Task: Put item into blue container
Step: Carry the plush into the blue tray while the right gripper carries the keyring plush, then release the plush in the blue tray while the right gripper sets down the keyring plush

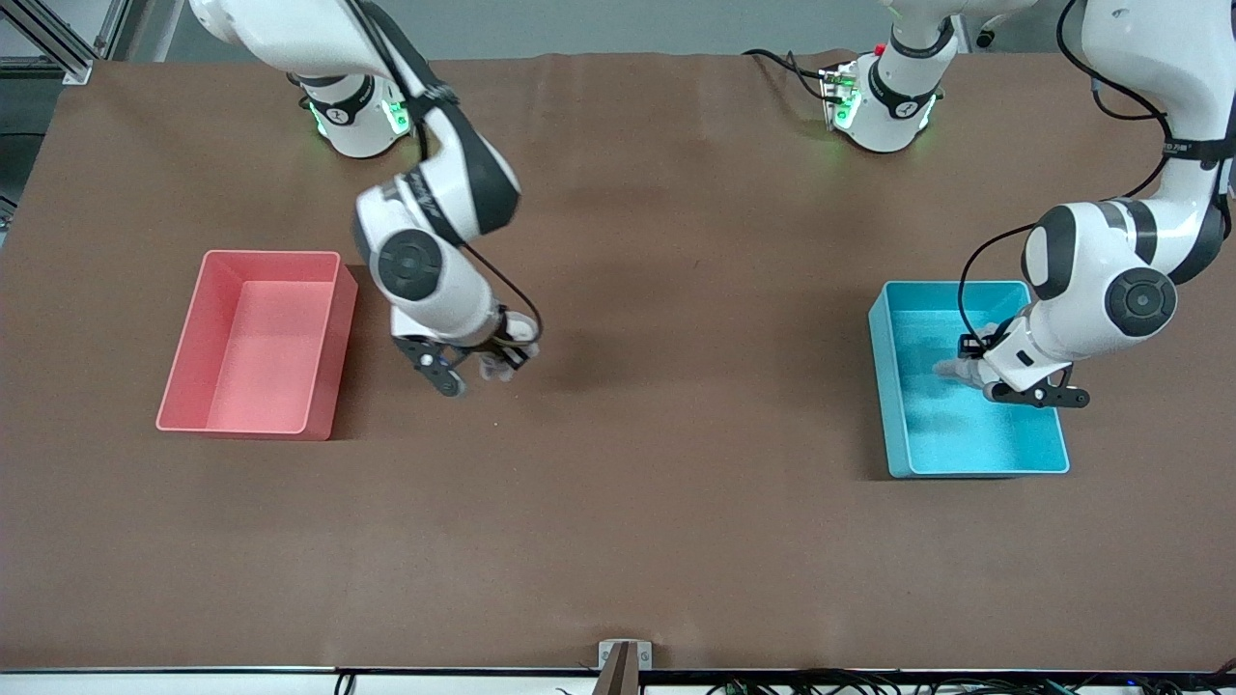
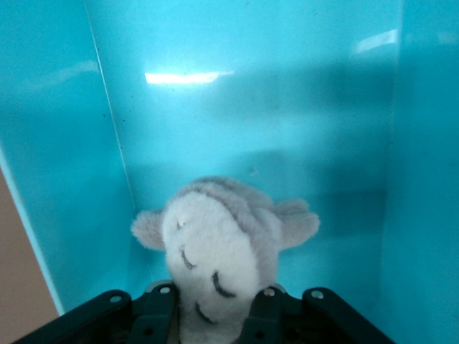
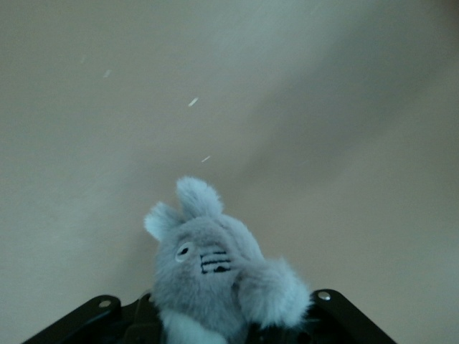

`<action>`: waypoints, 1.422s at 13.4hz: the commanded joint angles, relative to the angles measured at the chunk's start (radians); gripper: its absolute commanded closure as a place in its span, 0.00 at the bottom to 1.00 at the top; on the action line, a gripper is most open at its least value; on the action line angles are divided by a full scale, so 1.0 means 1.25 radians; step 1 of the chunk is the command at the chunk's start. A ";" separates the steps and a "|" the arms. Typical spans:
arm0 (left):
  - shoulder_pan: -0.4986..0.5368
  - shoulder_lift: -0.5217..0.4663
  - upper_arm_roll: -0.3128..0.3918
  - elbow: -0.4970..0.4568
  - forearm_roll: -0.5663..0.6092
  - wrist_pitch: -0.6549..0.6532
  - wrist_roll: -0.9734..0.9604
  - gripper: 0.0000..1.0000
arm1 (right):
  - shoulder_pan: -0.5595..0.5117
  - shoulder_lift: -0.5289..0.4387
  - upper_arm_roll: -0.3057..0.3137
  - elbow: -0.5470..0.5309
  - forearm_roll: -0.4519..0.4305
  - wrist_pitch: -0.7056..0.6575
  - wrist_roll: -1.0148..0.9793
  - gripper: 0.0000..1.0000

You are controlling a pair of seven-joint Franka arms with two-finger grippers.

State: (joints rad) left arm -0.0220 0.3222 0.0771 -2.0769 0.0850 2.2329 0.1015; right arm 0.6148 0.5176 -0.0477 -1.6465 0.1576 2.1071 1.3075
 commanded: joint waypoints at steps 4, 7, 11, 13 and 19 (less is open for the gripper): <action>0.023 0.023 -0.010 0.001 0.017 0.012 0.026 0.56 | 0.074 0.187 -0.012 0.139 0.002 0.143 0.164 0.96; 0.019 0.010 -0.011 0.005 0.015 0.005 0.034 0.00 | 0.092 0.221 -0.012 0.140 0.000 0.221 0.204 0.96; 0.009 -0.029 -0.015 0.010 0.015 -0.012 0.027 0.00 | 0.111 0.267 -0.012 0.187 0.002 0.266 0.255 0.93; 0.009 -0.048 -0.036 0.023 0.014 -0.039 0.022 0.00 | 0.116 0.288 -0.012 0.211 0.002 0.272 0.266 0.87; 0.008 -0.080 -0.130 0.138 0.004 -0.237 -0.055 0.00 | 0.101 0.265 -0.015 0.216 -0.039 0.255 0.226 0.00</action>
State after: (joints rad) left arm -0.0118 0.2303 -0.0487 -1.9566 0.0852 2.0188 0.0709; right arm 0.7504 0.8628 -0.0611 -1.3901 0.1400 2.4518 1.6108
